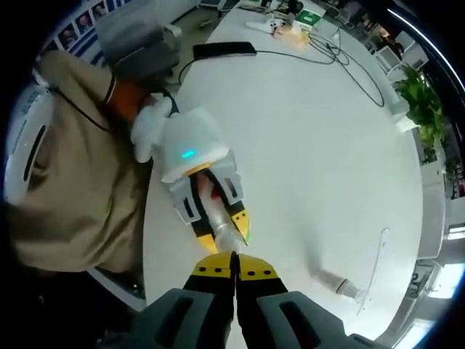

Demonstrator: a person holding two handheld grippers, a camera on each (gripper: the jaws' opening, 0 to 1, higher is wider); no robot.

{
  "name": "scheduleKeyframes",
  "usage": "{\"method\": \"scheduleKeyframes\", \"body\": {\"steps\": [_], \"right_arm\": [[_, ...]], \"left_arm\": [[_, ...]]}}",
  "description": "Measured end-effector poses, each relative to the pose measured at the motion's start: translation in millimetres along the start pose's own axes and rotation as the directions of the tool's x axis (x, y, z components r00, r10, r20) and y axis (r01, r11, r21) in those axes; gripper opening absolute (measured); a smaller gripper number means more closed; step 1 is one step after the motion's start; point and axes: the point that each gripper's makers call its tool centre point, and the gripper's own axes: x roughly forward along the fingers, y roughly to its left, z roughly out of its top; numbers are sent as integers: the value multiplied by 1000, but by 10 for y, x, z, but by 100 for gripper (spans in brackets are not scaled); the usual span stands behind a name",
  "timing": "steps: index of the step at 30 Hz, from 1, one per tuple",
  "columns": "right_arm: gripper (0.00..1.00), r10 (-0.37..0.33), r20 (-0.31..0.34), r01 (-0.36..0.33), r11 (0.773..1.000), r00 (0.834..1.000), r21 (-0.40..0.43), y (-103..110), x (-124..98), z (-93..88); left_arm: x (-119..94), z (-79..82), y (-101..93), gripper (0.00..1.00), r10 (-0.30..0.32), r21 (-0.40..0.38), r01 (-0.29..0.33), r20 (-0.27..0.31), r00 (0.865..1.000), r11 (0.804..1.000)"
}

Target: Clamp pump bottle remove cover press pump head put on cover

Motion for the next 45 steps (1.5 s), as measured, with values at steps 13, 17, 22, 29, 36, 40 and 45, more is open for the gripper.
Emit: {"method": "scheduleKeyframes", "body": {"steps": [13,17,22,29,36,40,45], "right_arm": [[0,3,-17,-3,1000,1000,7,5,5,-5],[0,0,-19,0,1000,1000,0,6,7,-5],[0,1,-22,-1,1000,1000,12,3,52,-11],[0,-1,-1,1,999,1000,36,3,65,-28],[0,2,-15,-1,999,1000,34,12,68,-23],[0,1,-26,-1,999,1000,34,14,65,-29],[0,-18,-21,19,999,1000,42,17,60,-31]], "left_arm": [[4,1,-15,15,-2,-2,2,0,1000,1000],[4,0,-18,15,-4,-3,4,0,1000,1000],[7,2,-30,15,-4,-3,4,0,1000,1000],[11,-2,-3,15,-4,-1,4,-1,1000,1000],[8,0,4,15,-3,-1,3,0,1000,1000],[10,1,-9,15,-2,-3,2,0,1000,1000],[7,2,-14,15,-1,-1,1,1,1000,1000]]}}
